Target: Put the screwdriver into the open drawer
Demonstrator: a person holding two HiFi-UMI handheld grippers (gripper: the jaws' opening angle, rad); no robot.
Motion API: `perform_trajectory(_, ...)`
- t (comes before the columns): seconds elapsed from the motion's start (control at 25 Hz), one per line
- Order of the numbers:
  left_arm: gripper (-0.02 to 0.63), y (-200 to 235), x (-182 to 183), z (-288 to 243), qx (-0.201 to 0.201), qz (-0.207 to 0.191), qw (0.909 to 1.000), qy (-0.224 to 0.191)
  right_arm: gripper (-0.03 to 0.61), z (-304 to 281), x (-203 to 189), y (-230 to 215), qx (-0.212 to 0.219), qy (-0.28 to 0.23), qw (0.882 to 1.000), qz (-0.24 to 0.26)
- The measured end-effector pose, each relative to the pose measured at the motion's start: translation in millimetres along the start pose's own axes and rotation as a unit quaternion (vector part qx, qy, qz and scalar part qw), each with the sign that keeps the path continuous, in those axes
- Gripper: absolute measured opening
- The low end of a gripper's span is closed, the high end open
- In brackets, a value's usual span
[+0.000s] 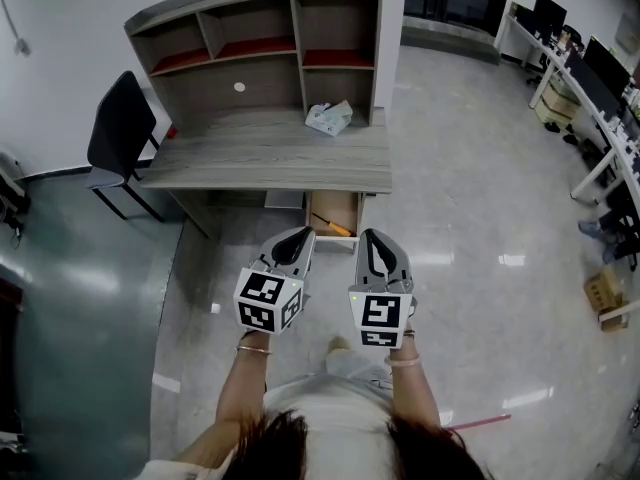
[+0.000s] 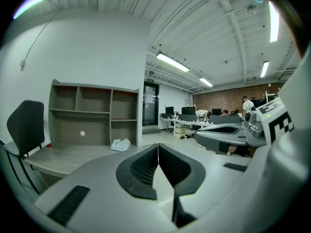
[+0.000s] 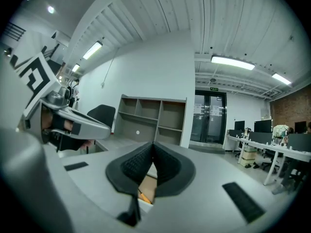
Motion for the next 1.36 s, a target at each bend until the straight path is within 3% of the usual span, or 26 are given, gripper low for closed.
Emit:
perform_trajectory(0.56, 0.018, 12, 8, 48, 0.007, 0.023, 0.9993, -0.027, 0.026, 29, 17, 35, -0.006, -0.002, 1.000, 0.015)
perform_trajectory(1.36, 0.020, 21, -12, 94, 0.027, 0.033, 0.9990, -0.016, 0.026, 58, 14, 71, -0.015, 0.003, 1.000, 0.002)
Point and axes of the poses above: the fingertips, and each gripper's own axes: z backward along the fingers, y to its left, x out of its top, the point moved 3 cm from there along z, backward along the fingers, and after that the axes turned 13 degrees about x, right-handed, at the moved point
